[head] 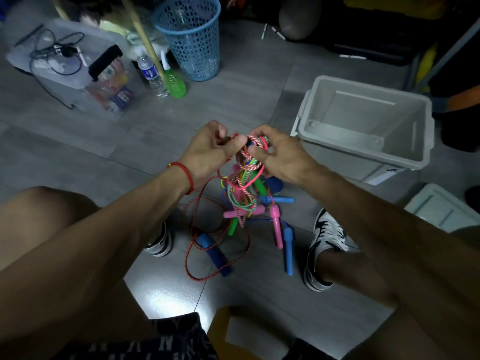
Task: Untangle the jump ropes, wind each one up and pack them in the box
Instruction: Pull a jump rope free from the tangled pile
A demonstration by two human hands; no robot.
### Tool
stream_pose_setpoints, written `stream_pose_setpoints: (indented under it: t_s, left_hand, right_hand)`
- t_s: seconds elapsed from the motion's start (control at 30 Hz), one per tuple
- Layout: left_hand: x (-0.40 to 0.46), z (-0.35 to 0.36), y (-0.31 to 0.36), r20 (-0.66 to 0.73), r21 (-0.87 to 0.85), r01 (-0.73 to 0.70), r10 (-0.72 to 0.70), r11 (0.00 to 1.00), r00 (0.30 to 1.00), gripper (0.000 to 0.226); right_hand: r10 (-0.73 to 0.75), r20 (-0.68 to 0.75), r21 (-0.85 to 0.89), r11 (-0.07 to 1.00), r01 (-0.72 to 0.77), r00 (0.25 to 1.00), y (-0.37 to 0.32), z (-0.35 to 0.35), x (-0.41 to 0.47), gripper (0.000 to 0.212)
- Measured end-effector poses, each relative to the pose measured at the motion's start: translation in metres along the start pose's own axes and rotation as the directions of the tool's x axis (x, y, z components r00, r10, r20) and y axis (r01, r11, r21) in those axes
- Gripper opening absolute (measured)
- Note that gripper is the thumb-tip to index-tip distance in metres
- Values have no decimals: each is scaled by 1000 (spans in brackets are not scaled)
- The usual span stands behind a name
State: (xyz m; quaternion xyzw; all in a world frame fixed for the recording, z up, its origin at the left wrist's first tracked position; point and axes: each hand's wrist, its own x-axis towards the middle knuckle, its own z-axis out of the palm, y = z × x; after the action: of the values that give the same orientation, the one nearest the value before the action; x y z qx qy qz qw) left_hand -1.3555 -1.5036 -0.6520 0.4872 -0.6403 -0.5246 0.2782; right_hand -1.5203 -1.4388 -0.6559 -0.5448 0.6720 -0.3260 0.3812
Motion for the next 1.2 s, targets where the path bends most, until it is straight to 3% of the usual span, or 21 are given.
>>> stream_pose_setpoints:
  t_s: [0.1, 0.23, 0.37, 0.53, 0.67, 0.77, 0.83, 0.9, 1.0, 1.13, 1.2]
  left_hand:
    - [3, -2, 0, 57, 159, -53, 45, 986, 997, 41]
    - [3, 4, 3, 116, -17, -46, 47, 999, 992, 53]
    - [9, 7, 4, 9, 116, -105, 105, 988, 994, 43]
    - [8, 12, 10, -44, 21, -71, 72, 997, 996, 44]
    - [-4, 16, 17, 111, 19, -123, 120, 992, 987, 37]
    - [-7, 14, 15, 207, 223, -273, 228, 936, 951, 42]
    - [-4, 10, 15, 160, 467, -397, 366, 790, 917, 38]
    - [1, 6, 15, 170, 539, -499, 493, 678, 853, 33]
    - [3, 1, 18, 139, 514, -505, 514, 693, 846, 29]
    - [2, -5, 25, -62, 513, -414, 513, 752, 856, 25]
    - [4, -11, 29, -82, 530, -394, 508, 751, 858, 25]
  right_hand:
    - [11, -6, -9, 1000, -11, 1000, 4, 0, 0, 15]
    - [11, -66, 66, 998, -6, 998, -1, -11, -1, 14]
    - [28, -107, 160, 987, -10, 994, -5, -9, -1, 13]
    - [115, -185, 281, 958, -59, 976, -8, -10, 4, 17]
    - [111, -286, 131, 988, -76, 952, -3, -12, 6, 19]
    - [116, -321, 37, 993, -110, 940, 2, -11, 6, 14]
    - [70, -325, -37, 996, -87, 943, 5, -12, 6, 13]
    - [32, -323, -101, 993, -68, 946, 5, -15, 5, 16]
    - [-25, -294, -160, 987, -24, 955, 4, -17, 0, 23]
    - [-143, -227, -336, 940, 60, 963, 6, -16, -3, 41]
    - [-127, -211, -388, 921, 37, 969, 12, -17, 0, 42]
